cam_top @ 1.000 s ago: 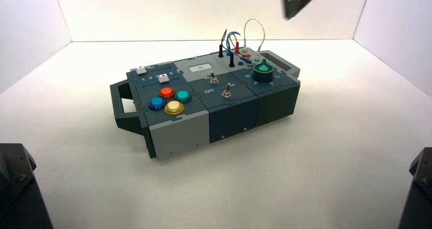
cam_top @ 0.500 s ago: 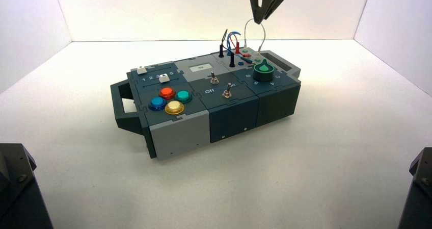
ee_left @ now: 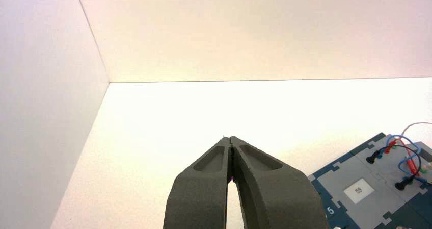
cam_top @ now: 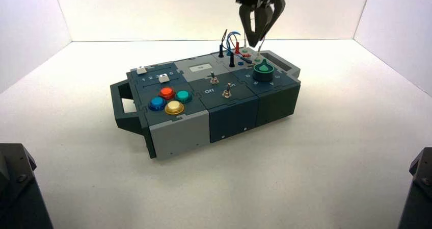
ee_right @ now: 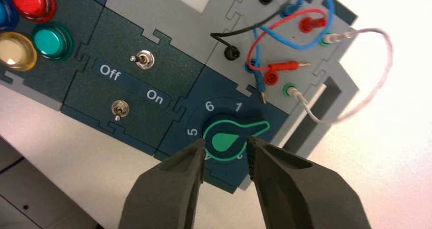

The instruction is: Insert the blue wire.

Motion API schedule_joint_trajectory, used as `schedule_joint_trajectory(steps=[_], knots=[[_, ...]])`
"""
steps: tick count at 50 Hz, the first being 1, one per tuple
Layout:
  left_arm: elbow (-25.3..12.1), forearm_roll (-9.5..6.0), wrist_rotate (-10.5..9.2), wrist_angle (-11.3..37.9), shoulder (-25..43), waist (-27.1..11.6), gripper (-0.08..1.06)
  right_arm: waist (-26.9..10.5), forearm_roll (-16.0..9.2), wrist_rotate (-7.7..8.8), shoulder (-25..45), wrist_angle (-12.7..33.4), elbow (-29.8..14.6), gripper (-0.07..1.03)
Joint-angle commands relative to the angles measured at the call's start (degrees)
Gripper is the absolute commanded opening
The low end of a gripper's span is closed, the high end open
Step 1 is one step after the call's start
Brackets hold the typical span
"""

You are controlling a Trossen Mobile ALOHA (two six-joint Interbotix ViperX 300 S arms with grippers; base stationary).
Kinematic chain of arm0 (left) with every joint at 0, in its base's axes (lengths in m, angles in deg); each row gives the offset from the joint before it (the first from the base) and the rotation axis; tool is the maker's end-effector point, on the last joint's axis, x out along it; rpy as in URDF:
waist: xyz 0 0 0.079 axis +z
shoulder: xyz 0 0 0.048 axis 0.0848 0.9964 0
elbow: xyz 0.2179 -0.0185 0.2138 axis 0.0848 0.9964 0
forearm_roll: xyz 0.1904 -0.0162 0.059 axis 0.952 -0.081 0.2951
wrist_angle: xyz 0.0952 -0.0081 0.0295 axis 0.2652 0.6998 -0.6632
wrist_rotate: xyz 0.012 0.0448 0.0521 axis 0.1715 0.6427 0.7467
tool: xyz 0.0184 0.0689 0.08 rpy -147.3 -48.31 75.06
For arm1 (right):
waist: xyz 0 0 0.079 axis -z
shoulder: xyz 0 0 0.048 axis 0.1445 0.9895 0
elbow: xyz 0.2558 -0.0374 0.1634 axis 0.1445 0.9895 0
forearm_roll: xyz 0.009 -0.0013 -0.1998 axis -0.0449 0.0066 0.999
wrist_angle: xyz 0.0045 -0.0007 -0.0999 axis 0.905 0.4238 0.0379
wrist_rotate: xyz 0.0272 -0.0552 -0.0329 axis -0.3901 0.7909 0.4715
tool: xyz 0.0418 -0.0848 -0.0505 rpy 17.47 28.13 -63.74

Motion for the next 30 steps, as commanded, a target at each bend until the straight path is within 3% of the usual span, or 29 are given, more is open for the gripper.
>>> schedule_joint_trajectory(steps=[1, 12, 22, 30], knots=[[-1.1, -0.09, 0.0, -0.6, 0.3, 0.4, -0.03, -1.1, -0.2, 1.41, 0.4, -0.1, -2.2, 0.46], [-1.0, -0.09, 0.0, -0.6, 0.3, 0.4, -0.03, -1.6, 1.0, 2.46, 2.2, 1.1, -3.9, 0.46], [-1.0, -0.09, 0.0, -0.7, 0.4, 0.4, -0.03, -2.2, 6.2, 2.64, 4.7, 4.0, -7.1, 0.46], [-1.1, -0.09, 0.0, -0.8, 0.4, 0.4, -0.03, -2.3, 7.8, 2.72, 6.2, 6.0, -9.5, 0.46]])
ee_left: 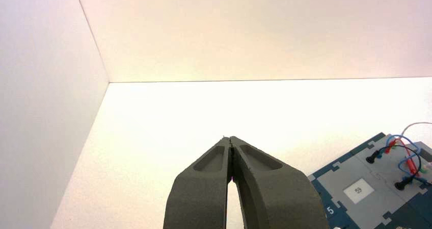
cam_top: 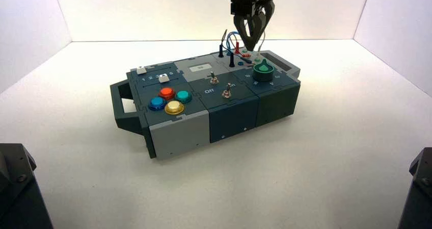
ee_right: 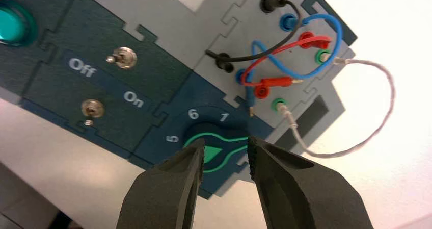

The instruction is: Insert the blue wire.

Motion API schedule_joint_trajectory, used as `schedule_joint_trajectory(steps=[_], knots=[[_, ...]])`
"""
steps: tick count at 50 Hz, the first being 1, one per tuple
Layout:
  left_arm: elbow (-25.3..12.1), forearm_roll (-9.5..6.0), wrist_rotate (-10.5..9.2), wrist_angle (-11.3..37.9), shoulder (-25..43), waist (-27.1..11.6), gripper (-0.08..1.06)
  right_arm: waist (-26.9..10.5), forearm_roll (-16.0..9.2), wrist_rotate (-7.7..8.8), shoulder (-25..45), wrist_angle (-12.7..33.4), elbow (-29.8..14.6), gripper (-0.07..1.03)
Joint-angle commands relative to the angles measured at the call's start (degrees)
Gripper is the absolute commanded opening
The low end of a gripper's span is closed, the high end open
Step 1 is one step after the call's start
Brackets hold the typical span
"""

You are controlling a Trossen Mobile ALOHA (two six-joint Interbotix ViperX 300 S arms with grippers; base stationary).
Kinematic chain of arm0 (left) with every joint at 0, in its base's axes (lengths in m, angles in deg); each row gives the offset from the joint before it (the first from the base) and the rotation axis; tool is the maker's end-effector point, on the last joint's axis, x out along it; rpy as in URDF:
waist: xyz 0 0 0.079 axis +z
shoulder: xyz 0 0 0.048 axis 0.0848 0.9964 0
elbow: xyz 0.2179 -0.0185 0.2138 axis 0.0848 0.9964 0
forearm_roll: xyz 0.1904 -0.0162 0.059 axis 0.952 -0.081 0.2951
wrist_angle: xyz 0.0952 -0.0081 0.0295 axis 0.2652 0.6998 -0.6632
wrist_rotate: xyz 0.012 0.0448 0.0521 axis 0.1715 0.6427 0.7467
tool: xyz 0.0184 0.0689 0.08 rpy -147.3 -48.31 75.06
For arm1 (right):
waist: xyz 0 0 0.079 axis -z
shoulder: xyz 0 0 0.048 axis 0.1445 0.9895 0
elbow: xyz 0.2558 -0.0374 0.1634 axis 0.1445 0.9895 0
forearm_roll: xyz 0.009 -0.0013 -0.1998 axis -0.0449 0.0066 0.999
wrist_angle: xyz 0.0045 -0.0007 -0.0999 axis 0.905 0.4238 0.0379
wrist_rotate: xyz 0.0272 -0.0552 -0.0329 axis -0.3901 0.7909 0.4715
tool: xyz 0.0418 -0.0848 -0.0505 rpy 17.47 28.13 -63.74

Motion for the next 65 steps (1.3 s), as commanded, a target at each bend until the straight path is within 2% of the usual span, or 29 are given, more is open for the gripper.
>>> schedule_joint_trajectory(steps=[1, 29, 45, 65], knots=[[-1.1, -0.09, 0.0, -0.8, 0.3, 0.4, -0.03, -0.6, 1.1, 0.79, 0.1, 1.5, -3.3, 0.46], [-1.1, -0.09, 0.09, -0.8, 0.2, 0.4, -0.03, -3.3, 2.9, 1.23, 5.8, 6.5, -8.6, 0.46], [-1.3, -0.09, 0.09, -0.8, 0.1, 0.4, -0.03, -3.3, 5.3, 1.14, 8.0, 9.5, -11.1, 0.46], [-1.4, -0.09, 0.09, -0.8, 0.0, 0.4, -0.03, -3.5, 5.4, 1.23, 11.0, 10.4, -13.3, 0.44]])
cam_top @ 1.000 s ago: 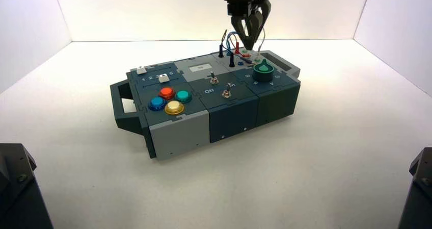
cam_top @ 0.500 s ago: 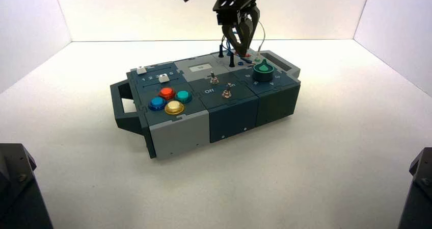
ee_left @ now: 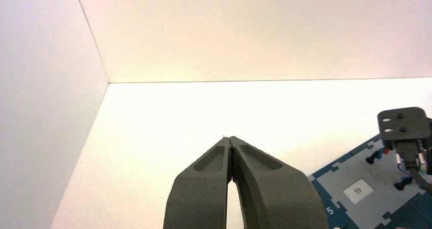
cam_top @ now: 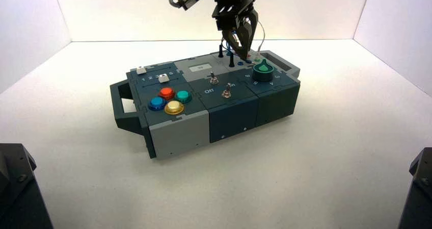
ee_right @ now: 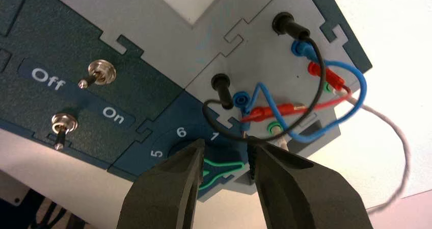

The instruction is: Insert the blue wire.

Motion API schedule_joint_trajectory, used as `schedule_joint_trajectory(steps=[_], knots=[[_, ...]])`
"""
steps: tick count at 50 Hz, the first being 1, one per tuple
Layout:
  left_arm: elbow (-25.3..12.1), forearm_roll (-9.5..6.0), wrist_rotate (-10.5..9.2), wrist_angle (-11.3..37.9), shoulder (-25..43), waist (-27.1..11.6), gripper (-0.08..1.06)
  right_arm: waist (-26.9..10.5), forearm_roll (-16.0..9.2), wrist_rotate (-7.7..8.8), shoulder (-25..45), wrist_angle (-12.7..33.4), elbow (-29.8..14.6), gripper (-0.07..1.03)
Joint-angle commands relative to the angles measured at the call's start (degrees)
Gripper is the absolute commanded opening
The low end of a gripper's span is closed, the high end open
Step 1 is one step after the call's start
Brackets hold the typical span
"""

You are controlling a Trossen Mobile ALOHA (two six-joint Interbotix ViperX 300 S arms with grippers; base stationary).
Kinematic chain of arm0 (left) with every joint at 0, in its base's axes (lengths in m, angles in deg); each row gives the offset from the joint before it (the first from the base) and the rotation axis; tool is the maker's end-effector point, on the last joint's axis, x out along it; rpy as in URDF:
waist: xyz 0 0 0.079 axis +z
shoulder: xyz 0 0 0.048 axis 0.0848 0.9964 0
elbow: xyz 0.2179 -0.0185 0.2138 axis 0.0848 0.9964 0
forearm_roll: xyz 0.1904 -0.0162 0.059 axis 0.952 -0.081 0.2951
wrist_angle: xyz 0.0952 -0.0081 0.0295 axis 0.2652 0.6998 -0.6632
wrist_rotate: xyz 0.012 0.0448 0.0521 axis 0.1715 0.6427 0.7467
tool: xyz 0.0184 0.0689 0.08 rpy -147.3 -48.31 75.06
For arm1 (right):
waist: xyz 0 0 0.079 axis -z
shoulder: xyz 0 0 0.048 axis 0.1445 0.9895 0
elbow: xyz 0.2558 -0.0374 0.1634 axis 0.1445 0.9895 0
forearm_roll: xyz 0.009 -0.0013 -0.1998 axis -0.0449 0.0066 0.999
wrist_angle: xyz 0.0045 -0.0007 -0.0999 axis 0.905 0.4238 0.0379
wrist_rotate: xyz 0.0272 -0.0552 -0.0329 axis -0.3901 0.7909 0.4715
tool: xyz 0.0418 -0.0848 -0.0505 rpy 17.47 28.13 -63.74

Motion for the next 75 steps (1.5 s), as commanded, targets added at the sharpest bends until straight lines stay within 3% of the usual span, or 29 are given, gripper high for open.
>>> schedule_joint_trajectory(steps=[1, 75], knots=[[-1.4, -0.09, 0.09, -0.8, 0.2, 0.4, -0.03, -0.4, 0.3, 0.7, -0.4, 0.7, -2.4, 0.43], [-1.4, -0.09, 0.18, -1.2, -0.8, 0.4, -0.03, -2.3, 1.1, 0.53, 2.8, 3.1, -3.8, 0.37]])
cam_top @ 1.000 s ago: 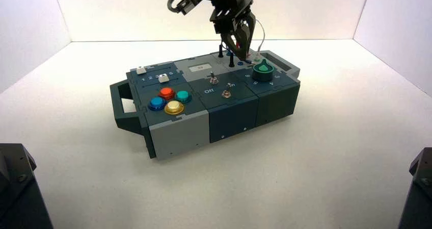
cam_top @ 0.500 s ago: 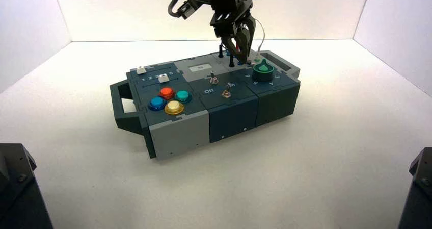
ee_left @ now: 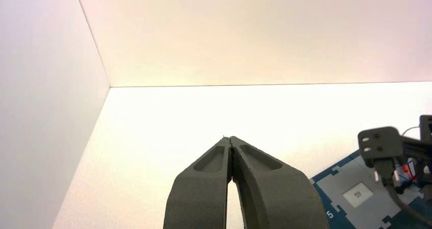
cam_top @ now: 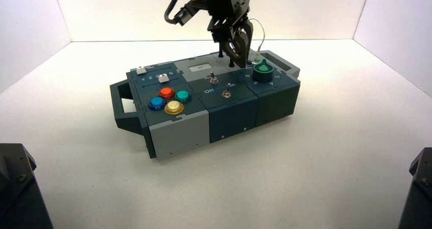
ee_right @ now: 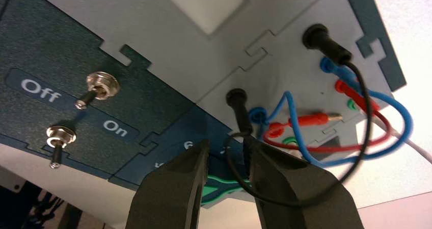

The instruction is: Insert the blue wire.

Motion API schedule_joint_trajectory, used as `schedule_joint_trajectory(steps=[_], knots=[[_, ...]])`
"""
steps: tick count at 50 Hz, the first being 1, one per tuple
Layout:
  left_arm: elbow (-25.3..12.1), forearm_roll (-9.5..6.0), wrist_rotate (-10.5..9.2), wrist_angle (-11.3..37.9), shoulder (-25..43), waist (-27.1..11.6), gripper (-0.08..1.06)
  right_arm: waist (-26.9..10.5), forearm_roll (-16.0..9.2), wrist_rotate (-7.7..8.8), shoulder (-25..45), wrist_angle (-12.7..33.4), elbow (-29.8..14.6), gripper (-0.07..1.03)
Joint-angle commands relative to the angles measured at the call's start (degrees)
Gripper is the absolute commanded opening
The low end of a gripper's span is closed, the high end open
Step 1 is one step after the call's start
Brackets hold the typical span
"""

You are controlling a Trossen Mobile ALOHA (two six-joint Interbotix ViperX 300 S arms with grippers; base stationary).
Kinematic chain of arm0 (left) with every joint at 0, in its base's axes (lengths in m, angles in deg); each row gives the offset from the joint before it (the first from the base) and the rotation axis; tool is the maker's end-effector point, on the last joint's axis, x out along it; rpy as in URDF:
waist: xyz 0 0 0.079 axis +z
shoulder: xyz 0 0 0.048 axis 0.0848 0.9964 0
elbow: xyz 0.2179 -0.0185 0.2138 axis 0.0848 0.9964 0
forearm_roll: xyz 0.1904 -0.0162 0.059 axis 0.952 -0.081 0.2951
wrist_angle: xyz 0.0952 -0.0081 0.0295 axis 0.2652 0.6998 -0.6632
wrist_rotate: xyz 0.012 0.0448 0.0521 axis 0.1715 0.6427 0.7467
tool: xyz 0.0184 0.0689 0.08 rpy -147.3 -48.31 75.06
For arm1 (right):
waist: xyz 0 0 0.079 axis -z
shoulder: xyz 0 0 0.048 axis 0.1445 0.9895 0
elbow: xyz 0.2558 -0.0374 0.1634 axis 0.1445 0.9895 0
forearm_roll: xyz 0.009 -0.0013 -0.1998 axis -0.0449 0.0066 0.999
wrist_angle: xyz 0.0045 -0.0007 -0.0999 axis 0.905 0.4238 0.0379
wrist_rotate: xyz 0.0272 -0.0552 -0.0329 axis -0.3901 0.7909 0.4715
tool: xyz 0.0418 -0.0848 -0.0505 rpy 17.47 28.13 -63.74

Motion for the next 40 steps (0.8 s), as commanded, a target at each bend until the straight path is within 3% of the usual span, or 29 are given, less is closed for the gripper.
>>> schedule_joint_trajectory(steps=[1, 40], knots=[[-1.4, -0.09, 0.18, -0.8, -0.3, 0.4, -0.03, -0.4, 0.2, 0.62, -1.2, 0.3, -1.7, 0.37], [-1.1, 0.0, 0.18, -1.0, -1.1, 0.4, -0.03, 0.4, 2.5, 0.44, -0.6, 1.4, -4.7, 0.37]])
